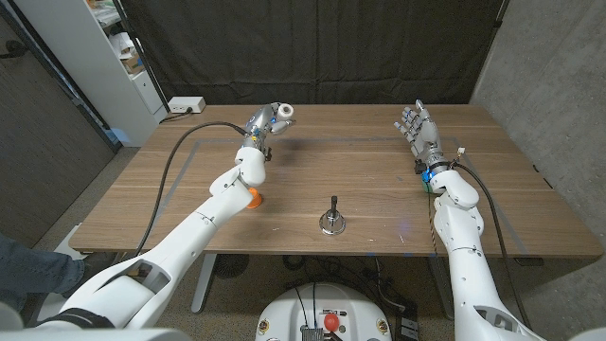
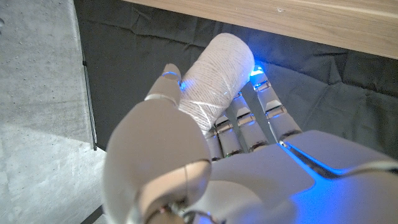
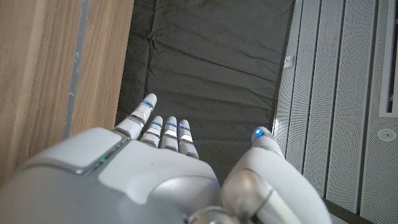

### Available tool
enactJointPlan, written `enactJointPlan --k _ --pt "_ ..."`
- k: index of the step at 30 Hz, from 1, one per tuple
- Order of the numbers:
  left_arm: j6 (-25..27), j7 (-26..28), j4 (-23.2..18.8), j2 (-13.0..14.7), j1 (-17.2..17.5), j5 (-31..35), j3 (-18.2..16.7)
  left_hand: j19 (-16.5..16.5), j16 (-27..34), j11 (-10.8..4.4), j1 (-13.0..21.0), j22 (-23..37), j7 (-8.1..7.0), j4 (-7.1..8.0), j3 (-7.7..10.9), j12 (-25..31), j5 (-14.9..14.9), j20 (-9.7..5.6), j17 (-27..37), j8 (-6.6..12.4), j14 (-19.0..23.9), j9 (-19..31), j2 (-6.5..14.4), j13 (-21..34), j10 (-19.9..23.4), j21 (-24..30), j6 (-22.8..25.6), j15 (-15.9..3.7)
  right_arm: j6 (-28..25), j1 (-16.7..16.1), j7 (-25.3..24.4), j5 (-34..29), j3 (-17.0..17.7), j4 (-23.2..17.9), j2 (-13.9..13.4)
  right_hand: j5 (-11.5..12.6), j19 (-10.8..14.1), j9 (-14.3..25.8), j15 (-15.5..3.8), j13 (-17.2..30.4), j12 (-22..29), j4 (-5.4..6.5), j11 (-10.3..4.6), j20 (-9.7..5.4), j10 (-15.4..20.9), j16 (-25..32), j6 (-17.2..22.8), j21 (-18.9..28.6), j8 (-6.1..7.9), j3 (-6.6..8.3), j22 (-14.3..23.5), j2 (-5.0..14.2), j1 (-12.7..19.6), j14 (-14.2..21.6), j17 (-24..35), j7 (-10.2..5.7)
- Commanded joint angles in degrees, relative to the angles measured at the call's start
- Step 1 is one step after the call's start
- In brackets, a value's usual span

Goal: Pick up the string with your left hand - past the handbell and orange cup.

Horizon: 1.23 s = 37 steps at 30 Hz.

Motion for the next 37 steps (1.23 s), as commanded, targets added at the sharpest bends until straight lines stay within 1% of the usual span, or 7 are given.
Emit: enactJointPlan --k 1,19,25,32,37 --pt "0.6 -0.6 -4.4 1.0 1.5 -0.4 -2.0 0.4 0.3 -0.58 3.2 0.3 -0.82 -0.01 0.54 0.5 0.6 -0.13 0.3 0.28 0.7 0.2 3.4 0.2 1.1 0.4 3.5 -1.74 -0.4 -0.7 -0.5 -0.3 -0.4 -1.5 0.2 0.4 0.7 0.1 0.20 0.2 0.1 0.03 0.04 0.08 0.5 -0.2 0.7 -0.2 0.01 -0.31 0.1 0.18 0.2 0.3 0.1 -0.01" --pt "1.9 -1.6 -6.7 1.3 0.7 0.1 -2.7 0.5 0.4 -0.64 3.4 0.3 -0.85 0.05 0.67 0.6 0.7 -0.23 0.3 0.38 1.2 0.2 3.6 0.6 1.7 0.8 4.0 -1.69 -0.7 -1.1 -1.4 -0.8 -0.8 -2.3 0.4 0.4 1.0 0.1 0.24 0.2 0.1 0.02 0.05 0.09 0.7 -0.2 0.8 -0.7 0.02 -0.42 0.2 0.35 0.2 0.4 0.2 -0.06" --pt "2.2 -2.3 -6.9 1.3 0.3 0.0 -2.7 0.5 0.4 -0.71 3.4 0.3 -0.97 0.08 0.70 0.5 0.7 -0.21 0.4 0.42 1.4 0.3 3.6 0.7 1.8 0.9 4.2 -1.79 -0.6 -1.0 -1.5 -0.7 -0.8 -2.2 0.6 0.4 1.1 0.1 0.23 0.2 0.1 0.01 0.11 0.07 0.7 -0.3 0.9 -0.8 0.04 -0.47 0.2 0.36 0.2 0.4 0.2 0.03" --pt "2.8 -2.2 -7.6 1.2 0.8 0.2 -2.7 0.5 0.4 -0.57 3.4 0.3 -0.98 0.12 0.77 0.5 0.7 -0.25 0.4 0.37 1.4 0.3 3.7 0.8 1.8 1.0 4.2 -1.84 -0.1 -1.1 -1.6 -0.7 -0.8 -2.0 0.7 0.4 1.3 0.1 0.18 0.2 0.1 -0.01 0.10 0.01 0.8 -0.2 1.0 -0.9 0.08 -0.51 0.2 0.40 0.2 0.6 0.2 0.00" --pt "2.3 -1.9 -8.9 1.8 1.3 0.6 -3.0 0.5 0.3 -0.64 3.6 0.3 -0.88 0.04 0.92 0.5 0.8 -0.22 0.3 0.41 1.5 0.3 3.8 0.9 1.9 1.1 4.3 -1.79 0.0 -1.2 -1.6 -0.2 -0.6 -2.2 1.0 0.4 1.4 0.1 0.11 0.2 0.1 -0.03 0.07 -0.10 0.9 -0.2 1.1 -1.1 0.11 -0.56 0.2 0.41 0.2 0.8 0.2 0.00"
